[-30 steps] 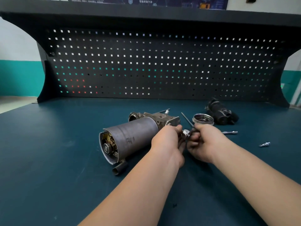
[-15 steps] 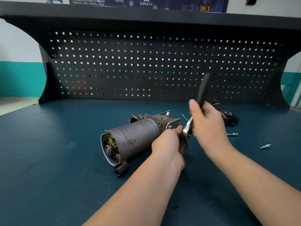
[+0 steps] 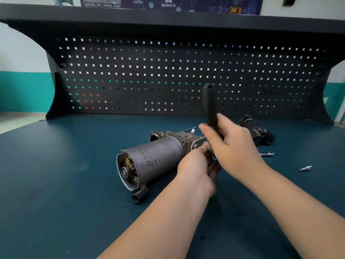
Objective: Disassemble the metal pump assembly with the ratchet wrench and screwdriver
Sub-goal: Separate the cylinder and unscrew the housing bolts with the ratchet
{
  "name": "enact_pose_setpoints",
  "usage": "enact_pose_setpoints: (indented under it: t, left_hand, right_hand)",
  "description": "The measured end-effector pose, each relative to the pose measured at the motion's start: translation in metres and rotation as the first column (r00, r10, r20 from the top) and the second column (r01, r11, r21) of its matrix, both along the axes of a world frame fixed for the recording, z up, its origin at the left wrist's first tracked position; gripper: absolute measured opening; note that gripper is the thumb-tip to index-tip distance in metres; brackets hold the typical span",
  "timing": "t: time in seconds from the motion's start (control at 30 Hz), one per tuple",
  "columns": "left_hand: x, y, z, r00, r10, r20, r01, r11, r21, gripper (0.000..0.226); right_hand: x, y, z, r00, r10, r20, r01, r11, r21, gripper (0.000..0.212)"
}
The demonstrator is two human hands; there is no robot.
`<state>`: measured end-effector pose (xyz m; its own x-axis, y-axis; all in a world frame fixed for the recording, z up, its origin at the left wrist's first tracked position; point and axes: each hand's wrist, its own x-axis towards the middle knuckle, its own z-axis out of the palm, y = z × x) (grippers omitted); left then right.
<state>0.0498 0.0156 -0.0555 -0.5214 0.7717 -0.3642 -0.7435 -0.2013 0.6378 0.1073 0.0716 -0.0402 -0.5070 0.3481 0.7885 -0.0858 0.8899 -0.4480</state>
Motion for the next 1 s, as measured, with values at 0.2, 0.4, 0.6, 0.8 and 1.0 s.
enact_pose_setpoints:
  t: [0.2,0.4,0.6,0.8,1.0]
  left_hand:
    - [-0.004,0.0,-0.004,0.998,0.052,-0.02,-0.052,0.999,-0.013,0.023]
    - [-0.002,0.003,-0.007,0.995,0.089,-0.051,-0.091,0.994,-0.054,0.025]
    - [-0.005,0.001,-0.002,0.983,0.185,0.014,-0.185,0.983,0.012,0.034]
    - [-0.005,-0.004,0.002,0.985,0.158,0.07,-0.162,0.986,0.043,0.017]
    - [0.012,-0.011,0.004,0.997,0.013,0.078,-0.017,0.999,0.049,0.016]
  right_hand:
    - [-0.006,0.005,0.0,0.988,-0.067,-0.139,-0.034,0.783,-0.622,0.031]
    - [-0.006,0.018,-0.012,0.982,-0.05,-0.181,-0.187,-0.152,-0.971,0.032]
    - [-0.009,0.017,-0.006,0.978,-0.078,-0.192,-0.168,0.248,-0.954,0.031]
    - [-0.001,0.008,0.001,0.996,-0.058,-0.074,0.021,0.906,-0.424,0.031]
    - [0.003,-0.008,0.0,0.994,0.007,-0.111,-0.019,0.994,-0.108,0.033]
